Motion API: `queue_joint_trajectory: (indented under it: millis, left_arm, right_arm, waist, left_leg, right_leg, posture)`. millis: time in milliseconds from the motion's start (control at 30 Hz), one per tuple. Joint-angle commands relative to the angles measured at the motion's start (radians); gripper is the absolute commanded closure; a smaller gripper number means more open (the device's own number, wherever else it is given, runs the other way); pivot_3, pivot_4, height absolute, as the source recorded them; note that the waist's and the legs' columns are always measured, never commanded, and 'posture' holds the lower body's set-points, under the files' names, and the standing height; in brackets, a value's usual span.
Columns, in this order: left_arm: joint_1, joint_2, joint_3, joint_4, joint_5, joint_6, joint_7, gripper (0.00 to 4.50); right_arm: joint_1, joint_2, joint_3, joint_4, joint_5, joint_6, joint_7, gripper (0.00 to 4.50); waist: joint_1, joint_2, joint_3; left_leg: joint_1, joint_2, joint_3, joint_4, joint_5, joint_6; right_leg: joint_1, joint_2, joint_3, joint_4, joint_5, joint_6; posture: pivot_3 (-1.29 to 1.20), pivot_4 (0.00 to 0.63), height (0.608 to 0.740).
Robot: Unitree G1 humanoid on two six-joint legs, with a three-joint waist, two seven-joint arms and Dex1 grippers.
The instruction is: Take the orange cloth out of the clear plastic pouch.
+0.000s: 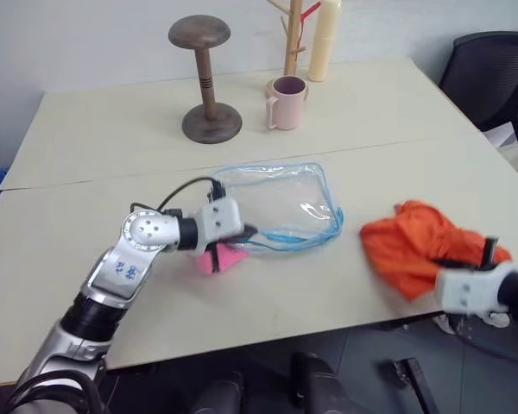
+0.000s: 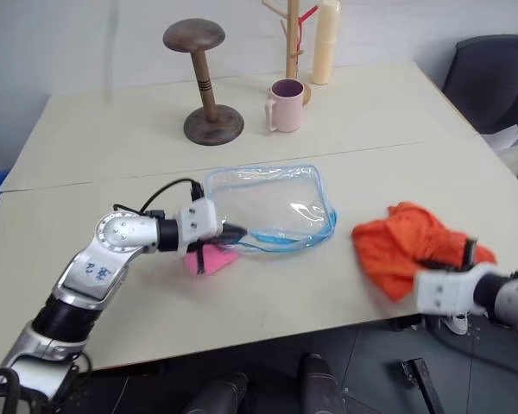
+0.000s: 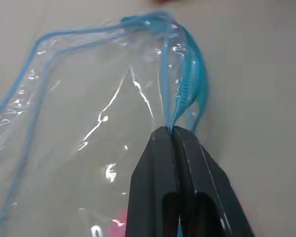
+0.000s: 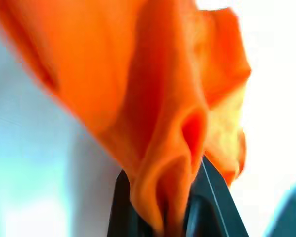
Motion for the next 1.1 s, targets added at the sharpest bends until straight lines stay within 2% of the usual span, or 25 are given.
queue_joint_trajectory:
  millis: [33,167,233,333,433,533,633,733,767,867,933,1000,1100]
  left_arm:
    - [-0.012,-0.005,-0.022,-0.03,-0.009,-0.023,-0.043,4.5]
    - [-0.032,-0.034,-0.051,-0.006,0.029,-0.028,-0.03,4.5]
    - [-0.045,-0.058,-0.052,0.007,0.049,0.005,0.005,4.5]
    - [-0.044,-0.095,-0.014,-0.023,-0.003,0.123,0.034,3.84]
    - [-0.029,-0.112,0.055,-0.063,-0.073,0.223,0.053,2.9]
    - [-0.006,-0.09,0.165,-0.125,-0.204,0.365,0.034,2.07]
    - [0.034,-0.016,0.312,-0.185,-0.373,0.499,-0.027,1.13]
    - [0.127,0.138,0.457,-0.179,-0.458,0.52,-0.136,0.21]
    - [0.163,0.199,0.494,-0.15,-0.464,0.518,-0.175,0.03]
    - [0.251,0.332,0.574,-0.036,-0.422,0.437,-0.249,0.03]
    - [0.286,0.386,0.615,0.048,-0.397,0.366,-0.284,0.03]
    - [0.3,0.42,0.633,0.116,-0.376,0.295,-0.305,0.03]
    - [0.275,0.433,0.64,0.188,-0.374,0.246,-0.308,0.03]
  right_arm:
    - [-0.153,0.06,0.106,0.117,-0.05,0.024,-0.085,4.49]
    - [-0.289,0.109,0.201,0.264,-0.088,0.033,-0.132,4.49]
    - [-0.309,0.12,0.22,0.289,-0.058,0.04,-0.119,3.81]
    - [-0.293,0.134,0.203,0.249,0.026,0.097,-0.074,2.92]
    - [-0.224,0.131,0.141,0.152,0.152,0.192,-0.004,1.85]
    - [-0.122,0.147,0.016,-0.002,0.352,0.403,0.072,0.96]
    - [-0.019,0.138,-0.126,-0.122,0.516,0.595,0.131,0.0]
    - [0.09,0.105,-0.307,-0.157,0.652,0.785,0.205,0.0]
    - [0.123,0.093,-0.375,-0.151,0.685,0.818,0.237,0.0]
    - [0.205,0.048,-0.54,-0.11,0.765,0.909,0.345,0.0]
    - [0.255,0.022,-0.615,-0.08,0.81,0.964,0.421,0.0]
    - [0.294,0.005,-0.659,-0.059,0.842,0.99,0.49,0.0]
    - [0.265,-0.012,-0.655,-0.023,0.841,0.992,0.472,0.0]
  waist:
    - [0.002,0.0,0.0]
    - [0.005,0.0,0.0]
    - [0.005,0.0,0.0]
    - [0.001,0.0,0.0]
    - [0.003,0.0,0.0]
    - [0.003,0.0,0.0]
    - [0.004,0.001,0.0]
    - [0.001,0.002,0.0]
    - [0.002,0.003,0.0]
    - [0.004,0.003,0.001]
    - [0.006,0.003,0.001]
    - [0.009,0.003,0.001]
    - [0.007,0.003,0.001]
  left_leg:
    - [0.0,0.0,0.0,0.0,0.0,0.0]
    - [-0.003,0.0,-0.001,0.001,0.0,0.0]
    - [-0.003,-0.001,0.0,0.001,0.0,0.0]
    - [-0.003,-0.001,0.0,0.001,0.0,0.001]
    - [-0.003,0.0,0.0,0.001,0.0,0.001]
    - [-0.003,0.001,-0.002,0.001,0.0,0.0]
    - [-0.003,0.001,-0.003,0.001,0.0,0.0]
    - [-0.002,0.001,-0.003,0.0,0.0,0.0]
    - [-0.002,0.001,-0.002,-0.001,0.0,0.0]
    - [-0.002,0.001,-0.003,-0.002,0.0,0.0]
    - [-0.001,0.001,-0.002,-0.002,-0.001,0.001]
    - [-0.001,0.001,-0.003,-0.002,-0.001,0.001]
    - [0.0,0.001,-0.005,-0.002,-0.002,0.002]
  right_leg:
    - [0.0,0.0,0.0,0.0,0.0,0.0]
    - [-0.001,-0.001,0.001,0.0,0.0,0.0]
    - [-0.001,-0.001,0.0,0.0,0.0,0.0]
    - [-0.001,-0.001,0.0,0.0,0.001,0.001]
    - [-0.002,0.0,0.001,0.001,0.001,0.001]
    - [-0.002,0.0,0.001,0.001,0.001,0.001]
    - [-0.001,0.0,0.002,0.001,0.001,0.001]
    - [-0.002,0.0,0.002,0.0,0.001,0.0]
    - [-0.002,0.0,0.002,0.0,0.001,0.0]
    - [0.0,0.0,0.002,-0.002,0.0,-0.001]
    - [0.0,0.0,0.002,-0.003,0.001,-0.001]
    - [0.001,0.0,0.001,-0.003,0.001,-0.001]
    - [0.004,0.0,0.0,-0.006,0.001,-0.001]
  posture:
    - [0.0,0.15,0.74]
    - [0.0,0.15,0.74]
    - [0.0,0.15,0.74]
    - [0.0,0.15,0.74]
    - [0.0,0.15,0.74]
    - [0.0,0.15,0.74]
    - [0.0,0.15,0.74]
    - [0.0,0.15,0.74]
    - [0.0,0.15,0.74]
    - [0.0,0.15,0.74]
    - [0.0,0.15,0.74]
    - [0.0,0.15,0.74]
    - [0.0,0.15,0.74]
